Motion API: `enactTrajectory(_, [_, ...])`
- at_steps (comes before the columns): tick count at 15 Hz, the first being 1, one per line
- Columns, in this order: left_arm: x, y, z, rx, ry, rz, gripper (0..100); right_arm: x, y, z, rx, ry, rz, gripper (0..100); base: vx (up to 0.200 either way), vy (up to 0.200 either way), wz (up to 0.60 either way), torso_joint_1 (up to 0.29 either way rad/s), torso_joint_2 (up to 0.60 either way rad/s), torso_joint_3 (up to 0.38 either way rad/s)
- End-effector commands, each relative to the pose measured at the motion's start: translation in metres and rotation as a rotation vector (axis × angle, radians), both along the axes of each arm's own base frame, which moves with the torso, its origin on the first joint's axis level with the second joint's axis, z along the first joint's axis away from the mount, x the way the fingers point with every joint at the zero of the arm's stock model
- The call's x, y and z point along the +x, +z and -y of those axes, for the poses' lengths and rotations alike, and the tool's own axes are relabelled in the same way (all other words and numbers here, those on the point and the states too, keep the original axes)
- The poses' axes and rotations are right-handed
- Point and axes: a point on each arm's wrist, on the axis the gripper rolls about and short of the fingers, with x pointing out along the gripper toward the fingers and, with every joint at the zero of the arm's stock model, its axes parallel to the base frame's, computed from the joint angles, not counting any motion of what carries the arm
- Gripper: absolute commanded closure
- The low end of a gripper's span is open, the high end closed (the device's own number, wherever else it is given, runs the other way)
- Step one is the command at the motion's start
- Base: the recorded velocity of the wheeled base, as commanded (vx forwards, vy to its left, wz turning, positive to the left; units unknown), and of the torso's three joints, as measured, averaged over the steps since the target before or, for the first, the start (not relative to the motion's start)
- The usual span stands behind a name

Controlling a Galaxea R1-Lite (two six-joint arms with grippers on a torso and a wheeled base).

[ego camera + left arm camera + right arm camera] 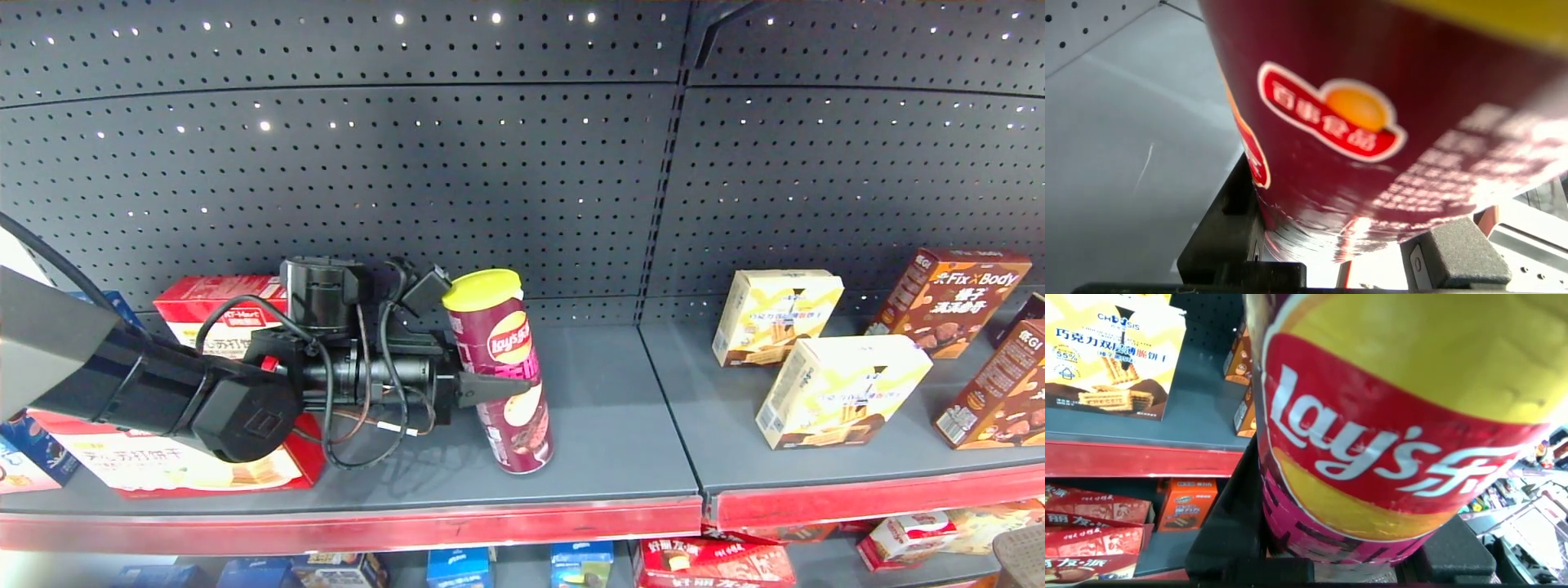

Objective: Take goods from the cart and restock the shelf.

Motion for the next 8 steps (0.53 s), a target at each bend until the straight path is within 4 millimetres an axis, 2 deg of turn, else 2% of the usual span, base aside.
enactTrajectory(1, [0.0,-0.0002,0.0004,0.0,-0.001,0.0,100,0.0,0.0001,0.0,0.0,0.0,0.0,100,0.0,0.0,0.0,0.0,0.0,0.0])
enactTrajectory(8, [0.0008,0.0022,0.0019,-0.003,-0.004,0.01,100,-0.0006,0.0018,-0.0001,-0.002,0.0,0.006,100,0.0,0.0,0.0,0.0,0.0,0.0])
